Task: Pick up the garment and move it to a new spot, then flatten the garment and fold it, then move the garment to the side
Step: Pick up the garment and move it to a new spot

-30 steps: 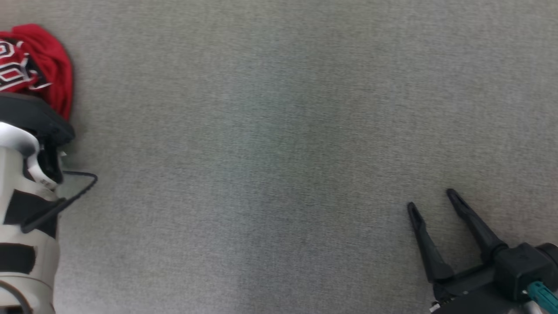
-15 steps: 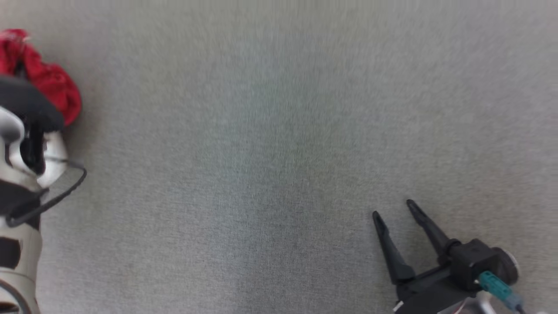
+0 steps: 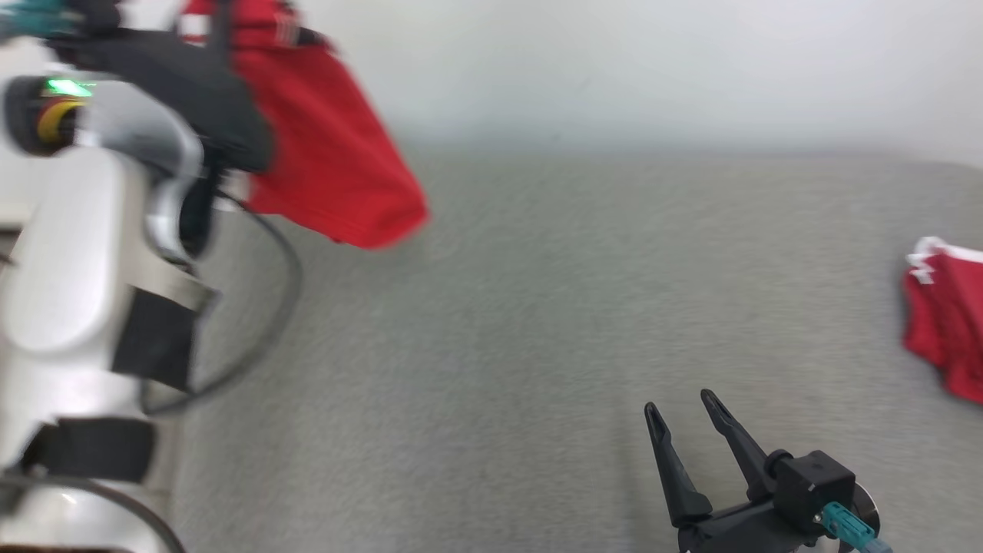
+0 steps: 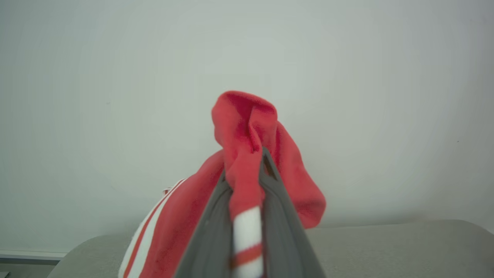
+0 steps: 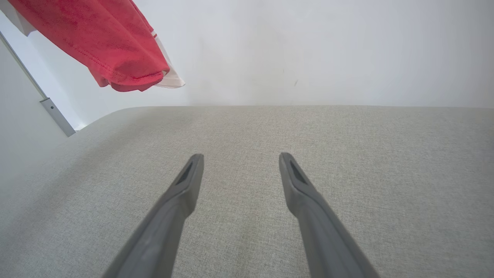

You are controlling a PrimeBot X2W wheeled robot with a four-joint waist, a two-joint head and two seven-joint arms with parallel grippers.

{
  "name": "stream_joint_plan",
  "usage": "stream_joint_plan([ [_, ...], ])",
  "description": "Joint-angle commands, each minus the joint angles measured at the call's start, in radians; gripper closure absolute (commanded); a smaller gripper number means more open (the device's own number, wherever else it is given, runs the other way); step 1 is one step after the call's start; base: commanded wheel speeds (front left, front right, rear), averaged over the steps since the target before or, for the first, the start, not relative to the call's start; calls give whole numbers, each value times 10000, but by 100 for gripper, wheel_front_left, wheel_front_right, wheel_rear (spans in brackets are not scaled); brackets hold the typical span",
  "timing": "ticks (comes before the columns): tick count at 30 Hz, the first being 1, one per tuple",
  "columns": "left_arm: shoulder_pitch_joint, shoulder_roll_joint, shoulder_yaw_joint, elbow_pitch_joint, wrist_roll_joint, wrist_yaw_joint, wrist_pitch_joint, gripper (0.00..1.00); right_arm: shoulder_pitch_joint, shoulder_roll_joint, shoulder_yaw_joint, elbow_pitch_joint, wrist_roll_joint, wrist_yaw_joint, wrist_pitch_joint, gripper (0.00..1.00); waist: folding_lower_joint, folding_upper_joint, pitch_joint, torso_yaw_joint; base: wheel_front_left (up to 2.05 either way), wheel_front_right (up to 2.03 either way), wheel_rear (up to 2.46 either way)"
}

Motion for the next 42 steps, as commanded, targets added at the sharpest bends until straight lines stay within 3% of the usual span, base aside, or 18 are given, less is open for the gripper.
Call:
stream_joint_plan([
  [1, 215, -65, -56, -201, -85, -2, 52, 100, 117, 55, 14, 17, -61, 9, -28, 0, 4, 2, -1185, -1347, 0, 0, 0],
  [8, 1796, -841, -816, -3278, -371, 176, 539, 100, 233, 95, -111, -138, -169, 9, 74, 0, 4, 2, -1128, -2696, 0, 0, 0],
  [14, 3424, -1170, -1359, -4401, -829, 607, 446, 100, 144, 72, -129, -228, -194, 9, 152, 0, 4, 2, -852, -3555, 0, 0, 0],
  [20, 5065, -1256, -1434, -3788, -962, 1278, -134, 100, 109, 64, -135, -277, -213, 9, 132, 0, 4, 2, -617, -3937, 0, 0, 0],
  [27, 6289, -1070, -1611, -1719, -483, 1486, -1330, 100, 43, 35, -96, -241, -200, 9, 110, 0, 4, 2, -479, -3782, 0, 0, 0],
  [28, 6387, -1090, -1696, -1436, -408, 1437, -1541, 42, 59, 22, -82, -214, -204, 9, 123, 0, 4, 2, -491, -3711, 0, 0, 0],
  [29, 6455, -1125, -1811, -1168, -371, 1346, -1769, 0, 82, 13, -93, -198, -211, 9, 132, 0, 4, 2, -505, -3627, 0, 0, 0],
  [36, 7002, -1286, -1861, -273, -996, 772, -3521, 0, 145, -28, -69, -175, -198, 9, 173, 0, 4, 2, -720, -3054, 0, 0, 0],
  [42, 7863, -809, -1343, -1044, -668, 843, -4577, 0, 361, -55, -231, -246, -243, 9, 242, 0, 4, 2, -958, -2529, 0, 0, 0],
])
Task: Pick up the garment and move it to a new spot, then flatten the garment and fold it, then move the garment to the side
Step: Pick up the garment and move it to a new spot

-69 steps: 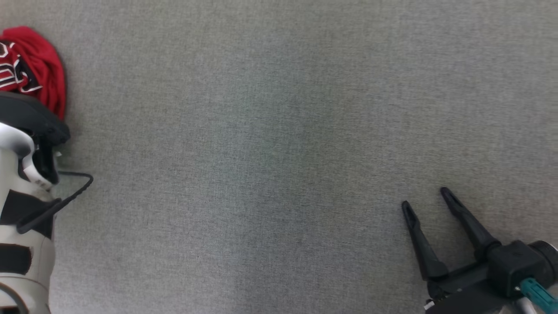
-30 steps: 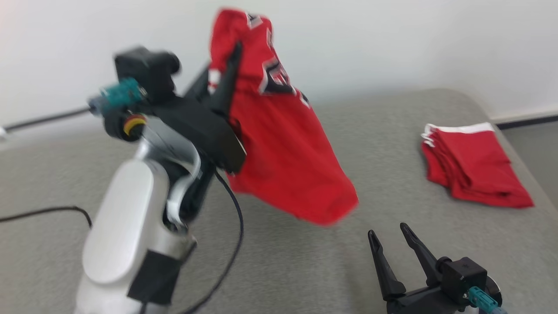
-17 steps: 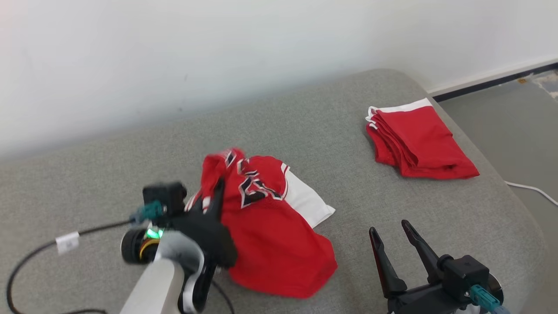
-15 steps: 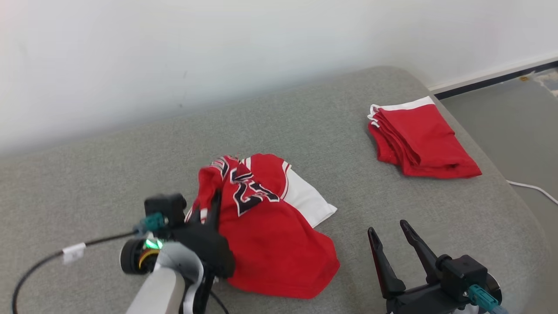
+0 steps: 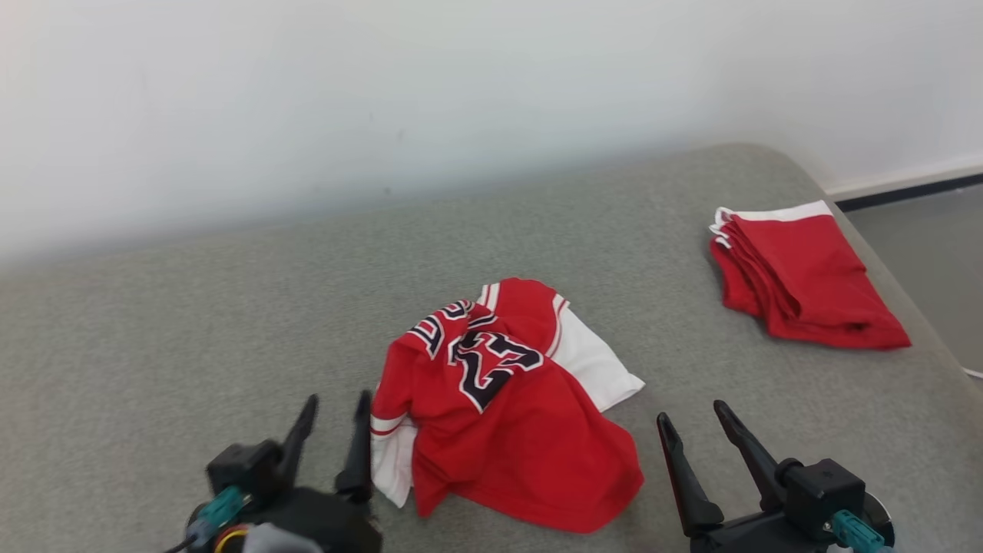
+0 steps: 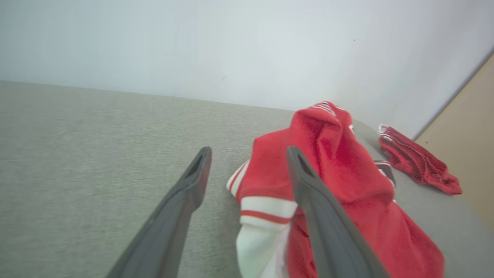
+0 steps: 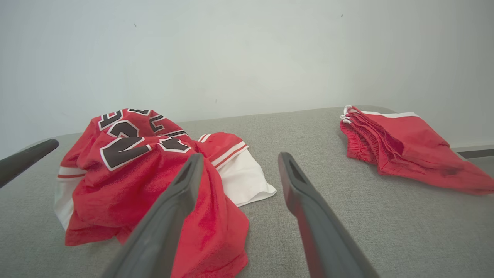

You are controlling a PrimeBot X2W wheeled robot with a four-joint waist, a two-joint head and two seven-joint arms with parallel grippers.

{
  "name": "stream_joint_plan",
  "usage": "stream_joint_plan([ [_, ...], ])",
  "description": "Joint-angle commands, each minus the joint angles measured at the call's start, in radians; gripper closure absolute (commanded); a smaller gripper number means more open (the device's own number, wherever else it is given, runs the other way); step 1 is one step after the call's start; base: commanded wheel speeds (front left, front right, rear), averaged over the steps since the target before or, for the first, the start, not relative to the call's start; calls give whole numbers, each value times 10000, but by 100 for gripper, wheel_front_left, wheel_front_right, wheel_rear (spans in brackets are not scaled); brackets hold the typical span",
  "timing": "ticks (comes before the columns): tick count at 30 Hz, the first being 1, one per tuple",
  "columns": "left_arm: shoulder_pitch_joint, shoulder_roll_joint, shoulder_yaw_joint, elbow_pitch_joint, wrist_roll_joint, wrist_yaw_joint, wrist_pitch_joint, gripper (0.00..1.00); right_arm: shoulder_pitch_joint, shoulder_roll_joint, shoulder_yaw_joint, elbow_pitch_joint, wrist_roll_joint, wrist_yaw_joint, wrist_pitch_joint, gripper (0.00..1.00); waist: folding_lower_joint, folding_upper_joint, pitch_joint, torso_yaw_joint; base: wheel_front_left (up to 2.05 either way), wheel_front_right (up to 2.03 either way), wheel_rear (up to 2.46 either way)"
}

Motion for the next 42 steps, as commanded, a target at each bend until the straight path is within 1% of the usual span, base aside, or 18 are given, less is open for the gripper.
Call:
stream_joint_plan([
  [1, 556, 272, 241, -473, 292, 83, -144, 0, 146, -31, -94, -70, -95, 9, 28, 0, -1, 0, -237, 415, 0, 0, 0],
  [3, 797, 362, 383, -741, 399, 170, -161, 0, 188, -28, -126, -84, -102, 9, 47, 0, -1, 0, -271, 492, 0, 0, 0],
  [5, 1186, 599, 804, -1649, 879, 364, -184, 0, 249, -45, -266, -117, -83, 9, 56, 0, -1, 0, -326, 676, 0, 0, 0],
  [7, 1793, 651, 1253, -2587, 1342, 529, -169, 0, 279, -79, -400, -125, -14, 9, -46, 0, -1, 0, -388, 871, 0, 0, 0],
  [9, 2334, 585, 1611, -3403, 1734, 546, -171, 0, 329, -100, -570, -65, 23, 9, -178, 0, -1, 0, -458, 1067, 0, 0, 0],
  [12, 3019, 575, 2042, -4240, 2190, 336, -174, 0, 389, -134, -805, 136, 85, 9, -388, 0, -1, 0, -555, 1305, 0, 0, 0],
  [15, 3655, 447, 2537, -4615, 2254, -7, -175, 0, 445, -134, -1039, 440, 50, 9, -622, 0, -1, 0, -651, 1509, 0, 0, 0],
  [20, 4437, 350, 3144, -4415, 2344, -420, -174, 0, 610, -200, -1275, 987, -202, 9, -790, 0, -1, 0, -844, 1847, 0, 0, 0],
  [26, 5013, 329, 3695, -4033, 2433, -616, -177, 0, 743, -135, -1517, 1189, -294, 9, -883, 0, -1, 0, -1047, 2074, 0, 0, 0],
  [33, 5288, 249, 3694, -3997, 2579, -791, -177, 0, 1040, -42, -1684, 1066, -293, 9, -683, 0, -1, 0, -1185, 2211, 0, 0, 0],
  [42, 5214, 163, 3654, -3992, 2653, -850, -178, 0, 1062, 30, -1644, 989, -347, 9, -512, 0, -1, 0, -1167, 2046, 0, 0, 0],
])
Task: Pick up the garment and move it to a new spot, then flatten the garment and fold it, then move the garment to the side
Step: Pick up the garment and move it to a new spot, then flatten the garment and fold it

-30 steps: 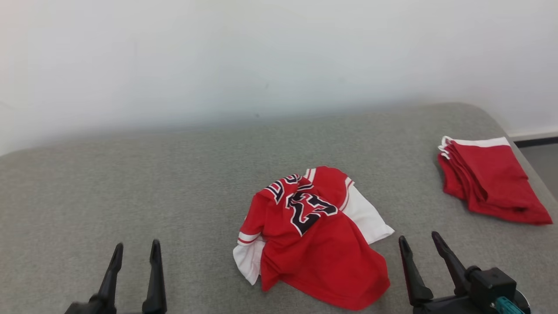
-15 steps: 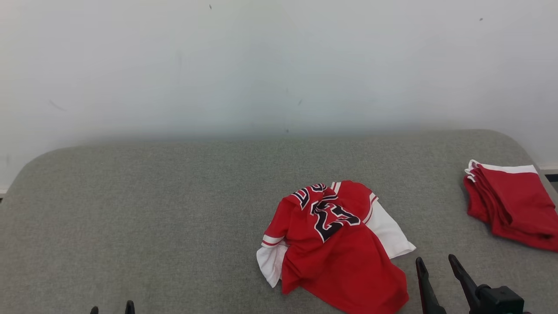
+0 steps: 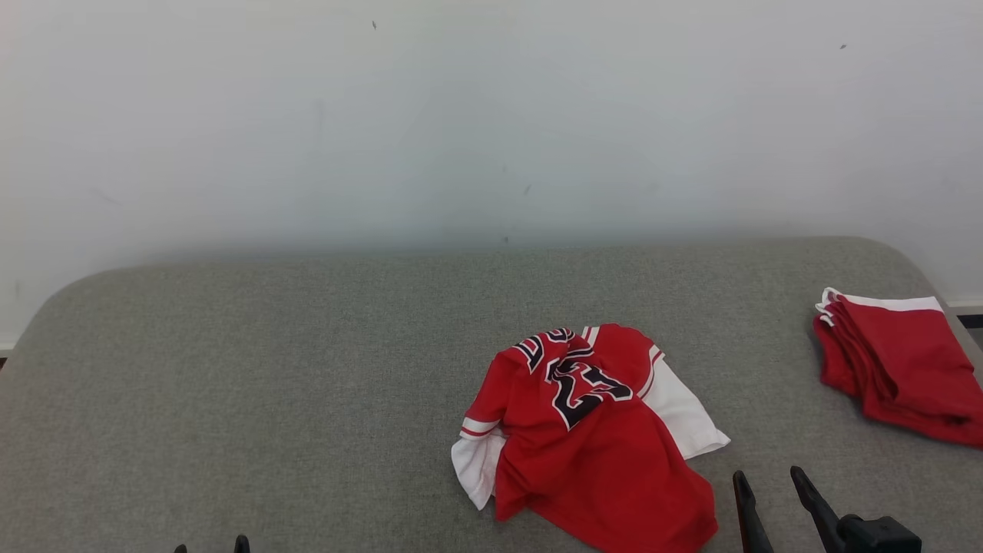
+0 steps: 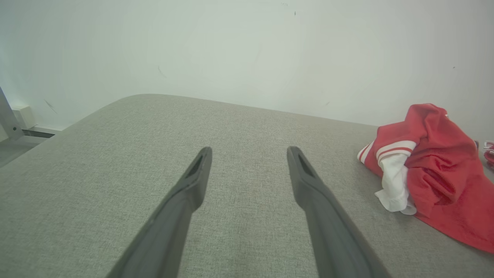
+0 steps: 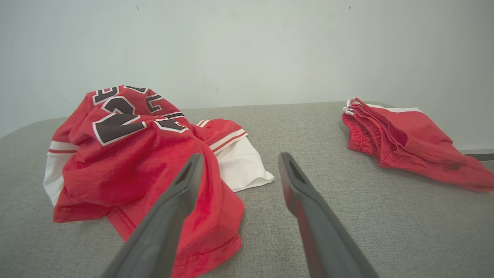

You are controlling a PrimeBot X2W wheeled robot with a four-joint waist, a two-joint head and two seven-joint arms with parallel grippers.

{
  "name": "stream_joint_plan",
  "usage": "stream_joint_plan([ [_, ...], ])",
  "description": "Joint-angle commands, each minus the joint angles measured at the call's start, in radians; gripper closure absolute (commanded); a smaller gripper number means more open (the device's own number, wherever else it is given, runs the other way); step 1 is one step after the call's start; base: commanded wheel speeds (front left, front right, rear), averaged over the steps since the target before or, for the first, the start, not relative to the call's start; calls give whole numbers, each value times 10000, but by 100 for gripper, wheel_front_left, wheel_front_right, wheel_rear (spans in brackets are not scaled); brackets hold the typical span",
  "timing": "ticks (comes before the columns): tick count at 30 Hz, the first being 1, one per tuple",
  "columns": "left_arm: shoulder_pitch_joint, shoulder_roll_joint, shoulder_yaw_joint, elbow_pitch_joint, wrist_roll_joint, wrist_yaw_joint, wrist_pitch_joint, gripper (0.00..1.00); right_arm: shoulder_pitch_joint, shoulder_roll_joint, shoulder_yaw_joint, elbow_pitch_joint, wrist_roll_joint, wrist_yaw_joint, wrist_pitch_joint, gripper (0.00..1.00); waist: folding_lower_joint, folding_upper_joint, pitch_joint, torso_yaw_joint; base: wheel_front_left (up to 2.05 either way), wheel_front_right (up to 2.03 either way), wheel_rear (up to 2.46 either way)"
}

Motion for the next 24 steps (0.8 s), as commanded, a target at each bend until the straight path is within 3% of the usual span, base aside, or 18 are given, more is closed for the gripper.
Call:
stream_joint_plan([
  [1, 12, -27, 10, 12, 114, -47, -34, 0, 14, 41, 26, -59, -53, 9, 22, 0, 1, -1, 9, -35, 0, 0, 0],
  [24, -58, -74, -368, 244, -16, -56, -33, 0, -145, 43, 322, -81, -85, 9, 88, 0, 1, -1, 156, -299, 0, 0, 0],
])
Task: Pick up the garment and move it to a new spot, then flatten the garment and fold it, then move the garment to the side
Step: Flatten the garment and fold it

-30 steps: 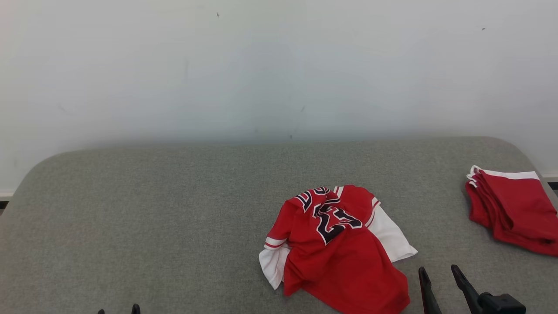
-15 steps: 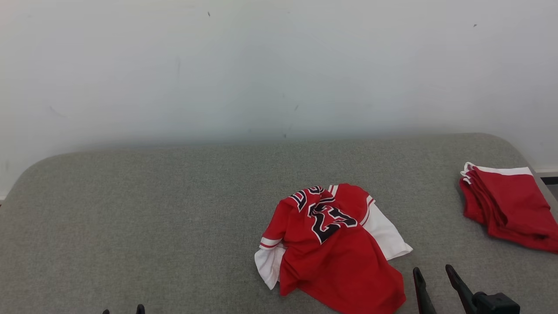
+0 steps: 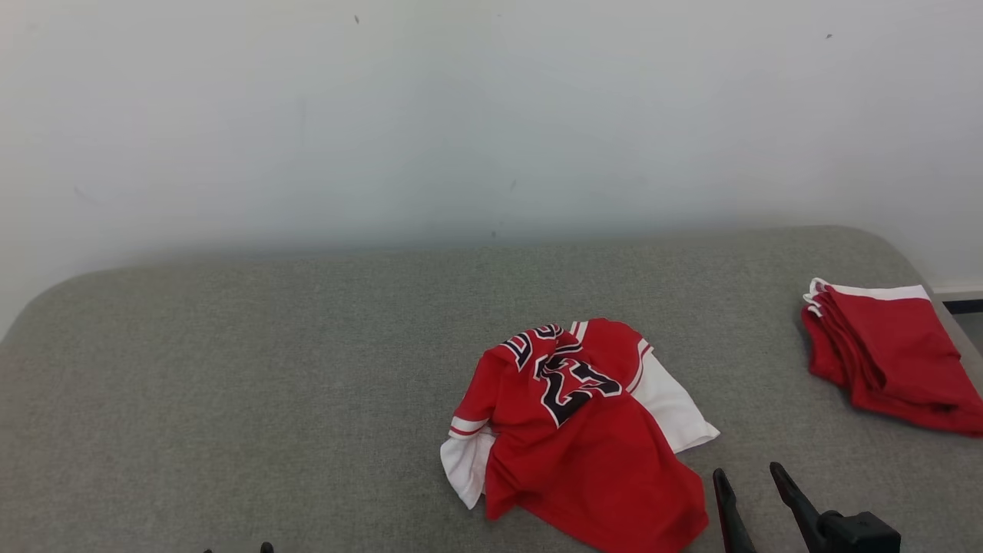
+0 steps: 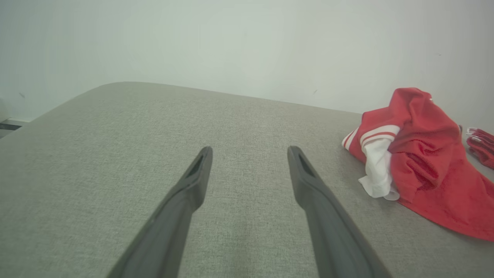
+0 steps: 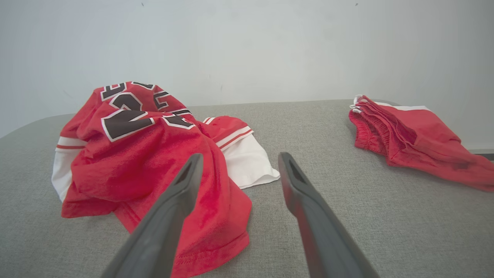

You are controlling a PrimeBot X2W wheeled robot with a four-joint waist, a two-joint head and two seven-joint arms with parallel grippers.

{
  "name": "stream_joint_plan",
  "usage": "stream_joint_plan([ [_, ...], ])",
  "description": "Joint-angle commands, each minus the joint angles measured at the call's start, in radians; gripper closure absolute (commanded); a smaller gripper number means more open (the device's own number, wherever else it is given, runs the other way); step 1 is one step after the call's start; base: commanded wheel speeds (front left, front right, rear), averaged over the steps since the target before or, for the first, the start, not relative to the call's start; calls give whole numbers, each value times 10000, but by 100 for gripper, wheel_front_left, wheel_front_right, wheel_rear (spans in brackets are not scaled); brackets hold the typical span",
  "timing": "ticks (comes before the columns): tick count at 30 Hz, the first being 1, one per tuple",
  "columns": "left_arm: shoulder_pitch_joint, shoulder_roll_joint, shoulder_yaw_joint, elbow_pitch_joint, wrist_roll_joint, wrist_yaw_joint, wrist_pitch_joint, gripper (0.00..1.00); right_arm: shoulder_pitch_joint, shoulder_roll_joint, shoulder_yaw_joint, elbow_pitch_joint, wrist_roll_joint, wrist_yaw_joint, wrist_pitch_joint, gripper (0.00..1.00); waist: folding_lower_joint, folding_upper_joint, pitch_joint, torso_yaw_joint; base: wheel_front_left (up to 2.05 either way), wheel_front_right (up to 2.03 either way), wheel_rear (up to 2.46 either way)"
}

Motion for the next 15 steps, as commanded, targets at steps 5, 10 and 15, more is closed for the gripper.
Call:
stream_joint_plan([
  [5, -501, 149, -571, 395, -299, -13, 95, 0, -184, -81, 222, -61, 27, 9, 54, 0, 0, -1, 288, -677, 0, 0, 0],
  [10, -1413, 355, -1346, 1115, -675, -12, 351, 0, -369, -88, 323, -63, 54, 9, 58, 0, 0, -1, 609, -1453, 0, 0, 0],
  [15, -2442, 616, -1887, 1940, -983, -13, 684, 0, -596, -26, 567, -9, 118, 9, -28, 0, 0, -1, 898, -2285, 0, 0, 0],
])
